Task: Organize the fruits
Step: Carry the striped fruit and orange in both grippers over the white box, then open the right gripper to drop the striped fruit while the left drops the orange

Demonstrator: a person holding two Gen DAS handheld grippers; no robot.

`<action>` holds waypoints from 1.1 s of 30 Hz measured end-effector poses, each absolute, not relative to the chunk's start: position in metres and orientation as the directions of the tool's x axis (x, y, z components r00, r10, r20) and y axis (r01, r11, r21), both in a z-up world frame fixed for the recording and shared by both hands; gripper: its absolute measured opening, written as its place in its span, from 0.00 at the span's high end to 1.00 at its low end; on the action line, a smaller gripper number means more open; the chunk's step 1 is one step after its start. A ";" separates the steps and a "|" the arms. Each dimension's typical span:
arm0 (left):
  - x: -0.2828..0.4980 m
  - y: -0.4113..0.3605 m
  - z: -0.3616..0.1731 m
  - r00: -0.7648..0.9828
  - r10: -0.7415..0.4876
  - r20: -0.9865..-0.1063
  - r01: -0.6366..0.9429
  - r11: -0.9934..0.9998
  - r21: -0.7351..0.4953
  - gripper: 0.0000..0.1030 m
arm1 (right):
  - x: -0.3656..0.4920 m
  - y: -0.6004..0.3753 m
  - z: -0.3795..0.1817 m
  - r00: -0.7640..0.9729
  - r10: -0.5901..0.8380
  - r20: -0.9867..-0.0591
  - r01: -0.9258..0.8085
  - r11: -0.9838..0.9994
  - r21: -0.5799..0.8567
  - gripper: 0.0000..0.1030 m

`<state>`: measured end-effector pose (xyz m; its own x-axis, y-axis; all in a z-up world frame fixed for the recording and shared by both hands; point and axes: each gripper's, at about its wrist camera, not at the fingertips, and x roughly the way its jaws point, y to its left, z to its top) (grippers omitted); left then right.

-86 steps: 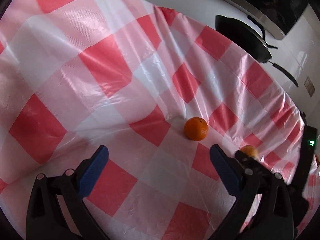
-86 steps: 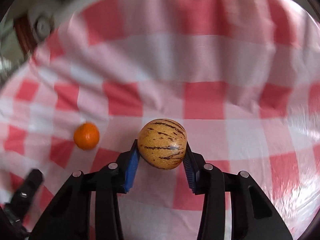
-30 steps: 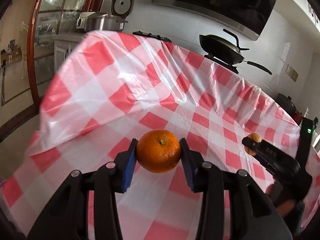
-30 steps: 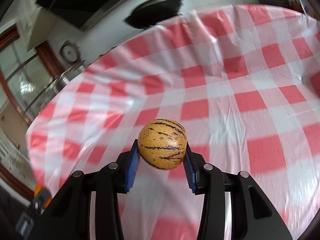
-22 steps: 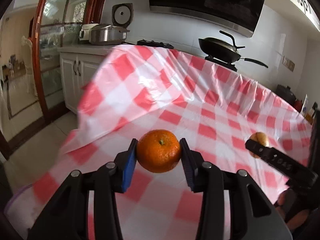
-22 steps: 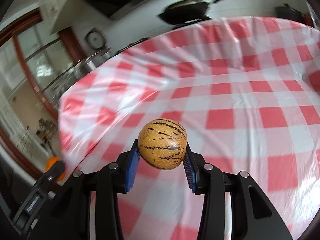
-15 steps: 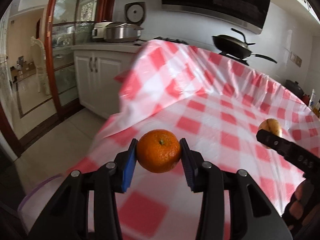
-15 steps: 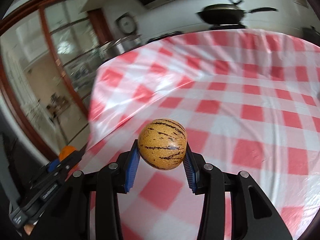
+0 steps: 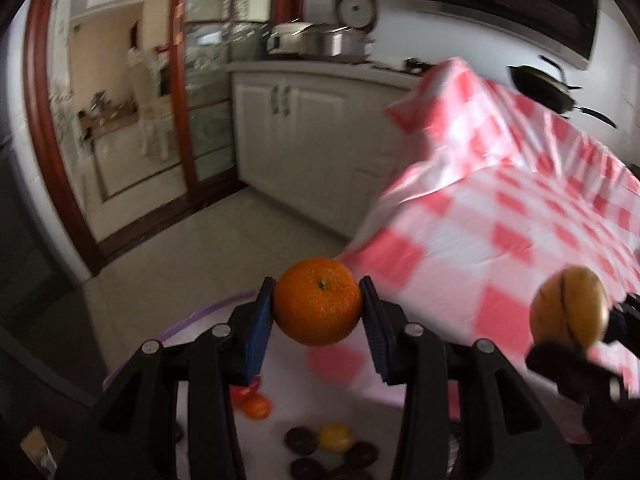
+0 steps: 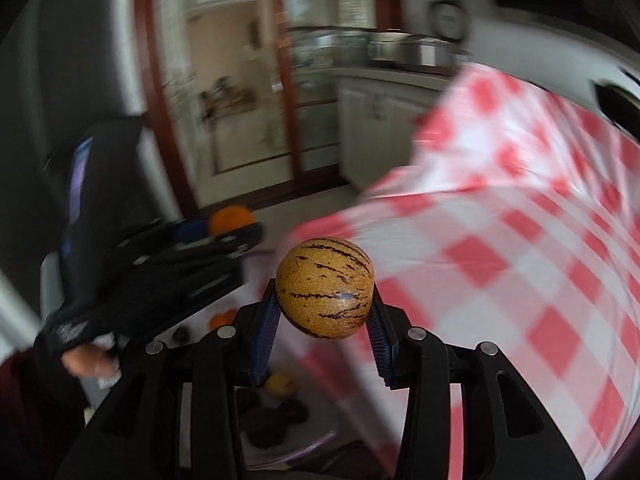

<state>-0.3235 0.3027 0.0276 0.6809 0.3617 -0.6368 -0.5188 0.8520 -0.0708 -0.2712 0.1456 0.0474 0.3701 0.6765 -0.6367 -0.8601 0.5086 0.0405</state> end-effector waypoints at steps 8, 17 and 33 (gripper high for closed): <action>-0.352 0.347 -0.033 0.568 0.371 -0.735 -0.601 0.797 -0.063 0.59 | -0.323 0.202 -0.019 0.242 0.594 -0.767 -0.945 0.323 -0.048 0.60; -0.349 0.365 -0.115 0.381 0.281 -0.881 -0.624 0.781 -0.021 0.59 | -0.323 0.248 -0.091 0.176 0.419 -0.891 -0.955 0.292 -0.051 0.60; -0.346 0.375 -0.145 0.263 0.242 -0.934 -0.661 0.750 0.008 0.58 | -0.298 0.266 -0.131 0.145 0.279 -0.949 -0.948 0.314 -0.053 0.59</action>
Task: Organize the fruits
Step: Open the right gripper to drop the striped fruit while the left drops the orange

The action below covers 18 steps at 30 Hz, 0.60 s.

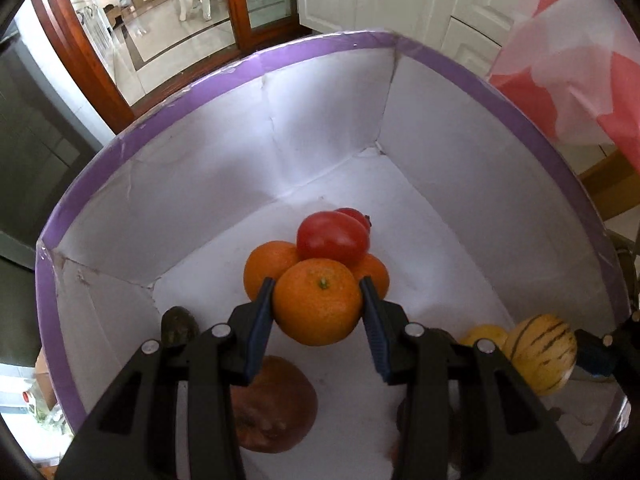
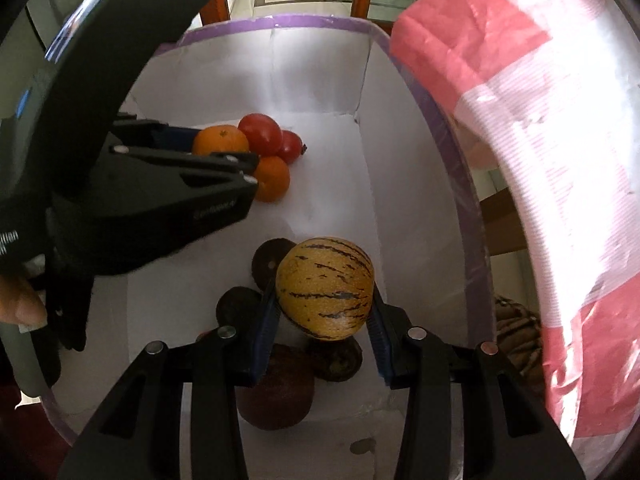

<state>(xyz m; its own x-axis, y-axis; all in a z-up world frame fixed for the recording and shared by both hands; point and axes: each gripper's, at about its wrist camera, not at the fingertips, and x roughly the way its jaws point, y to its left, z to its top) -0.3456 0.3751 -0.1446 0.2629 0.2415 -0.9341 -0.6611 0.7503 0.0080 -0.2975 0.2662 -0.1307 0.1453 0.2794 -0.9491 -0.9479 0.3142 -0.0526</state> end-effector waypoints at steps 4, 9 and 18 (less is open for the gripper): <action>-0.344 0.374 -0.144 0.262 0.247 -0.933 -0.662 0.749 0.013 0.58 | -0.294 0.273 -0.135 0.147 0.282 -0.948 -0.950 0.306 -0.056 0.59; -0.343 0.372 -0.136 0.303 0.272 -0.913 -0.663 0.749 0.003 0.50 | -0.294 0.270 -0.126 0.158 0.315 -0.936 -0.949 0.311 -0.056 0.51; -0.349 0.368 -0.101 0.394 0.332 -0.857 -0.647 0.762 -0.002 0.41 | -0.306 0.261 -0.098 0.158 0.378 -0.912 -0.964 0.260 -0.059 0.23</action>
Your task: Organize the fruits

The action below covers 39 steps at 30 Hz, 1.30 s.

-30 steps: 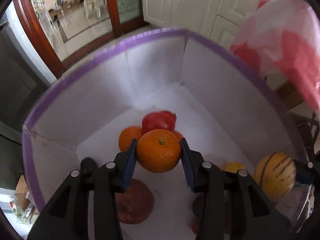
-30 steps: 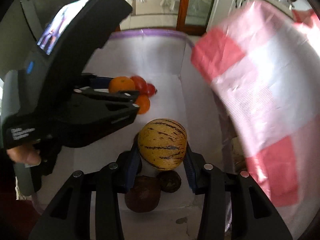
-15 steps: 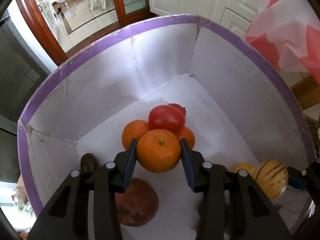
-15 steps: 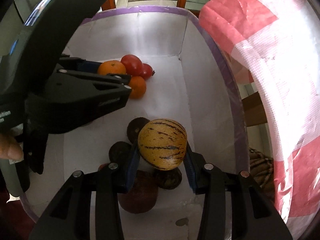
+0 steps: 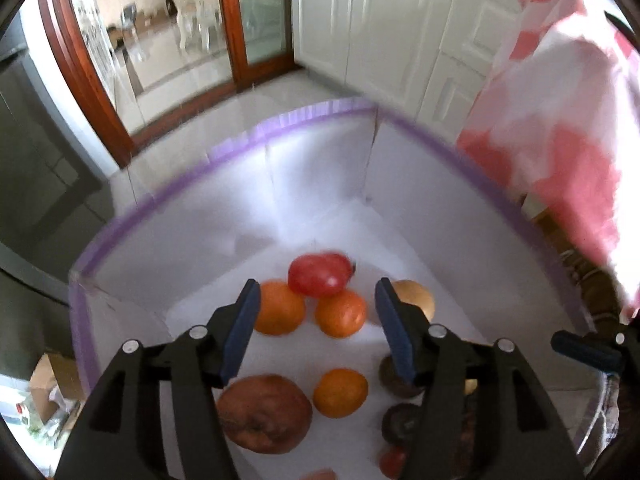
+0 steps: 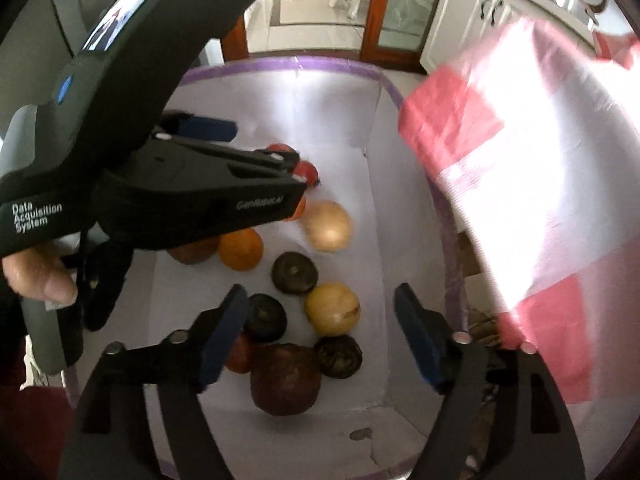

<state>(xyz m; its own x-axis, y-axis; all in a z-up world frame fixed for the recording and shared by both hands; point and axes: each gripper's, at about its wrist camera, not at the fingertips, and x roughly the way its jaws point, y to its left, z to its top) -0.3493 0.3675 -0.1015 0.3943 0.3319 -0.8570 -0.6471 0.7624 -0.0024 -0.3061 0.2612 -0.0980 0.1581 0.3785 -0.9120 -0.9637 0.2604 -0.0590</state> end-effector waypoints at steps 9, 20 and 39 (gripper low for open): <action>-0.367 0.346 -0.039 0.518 0.503 -0.692 -0.655 0.753 0.058 0.01 | -0.303 0.244 -0.083 0.163 0.412 -0.896 -0.956 0.289 -0.041 0.19; -0.362 0.349 -0.083 0.391 0.370 -0.843 -0.668 0.744 0.016 0.02 | -0.288 0.240 -0.095 0.164 0.352 -0.922 -0.932 0.361 -0.028 0.19; -0.361 0.353 -0.095 0.364 0.334 -0.869 -0.676 0.737 0.001 0.02 | -0.287 0.244 -0.104 0.158 0.314 -0.936 -0.926 0.377 -0.030 0.18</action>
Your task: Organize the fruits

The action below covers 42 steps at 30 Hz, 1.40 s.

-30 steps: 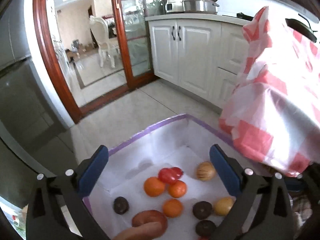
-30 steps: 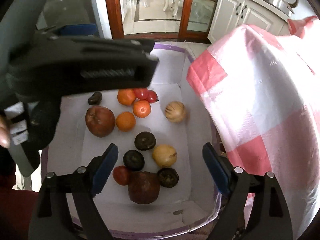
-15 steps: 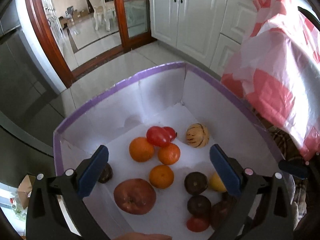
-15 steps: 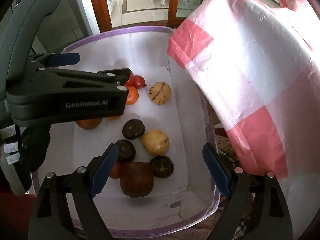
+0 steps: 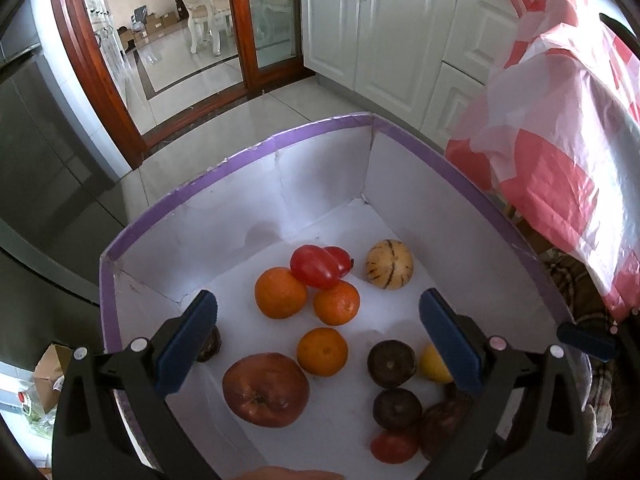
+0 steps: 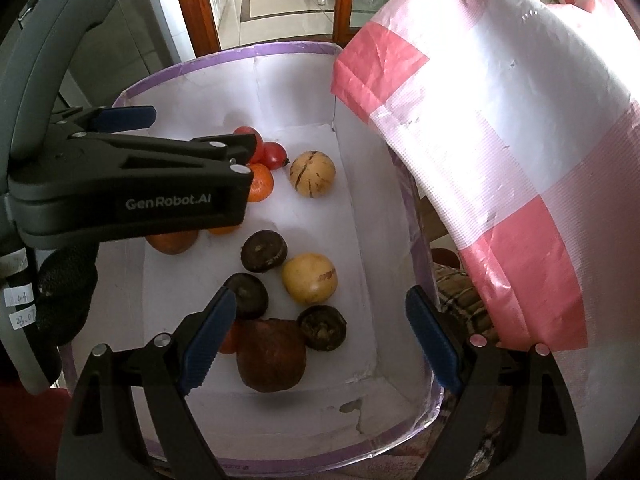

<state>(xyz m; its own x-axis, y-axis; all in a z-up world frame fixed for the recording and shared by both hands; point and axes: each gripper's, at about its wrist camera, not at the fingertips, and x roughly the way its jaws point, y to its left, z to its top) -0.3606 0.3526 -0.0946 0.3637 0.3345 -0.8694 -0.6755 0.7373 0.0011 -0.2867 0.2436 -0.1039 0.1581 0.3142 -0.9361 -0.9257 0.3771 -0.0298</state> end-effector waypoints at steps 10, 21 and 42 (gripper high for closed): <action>-0.358 0.354 -0.102 0.358 0.321 -0.877 -0.674 0.739 -0.004 0.02 | -0.286 0.241 -0.104 0.154 0.305 -0.940 -0.925 0.380 -0.028 0.18; -0.358 0.356 -0.101 0.357 0.311 -0.881 -0.675 0.738 -0.013 0.02 | -0.286 0.239 -0.104 0.150 0.300 -0.942 -0.926 0.376 -0.028 0.16; -0.357 0.361 -0.110 0.330 0.294 -0.897 -0.685 0.729 -0.013 0.02 | -0.291 0.237 -0.106 0.141 0.287 -0.947 -0.935 0.355 -0.032 0.16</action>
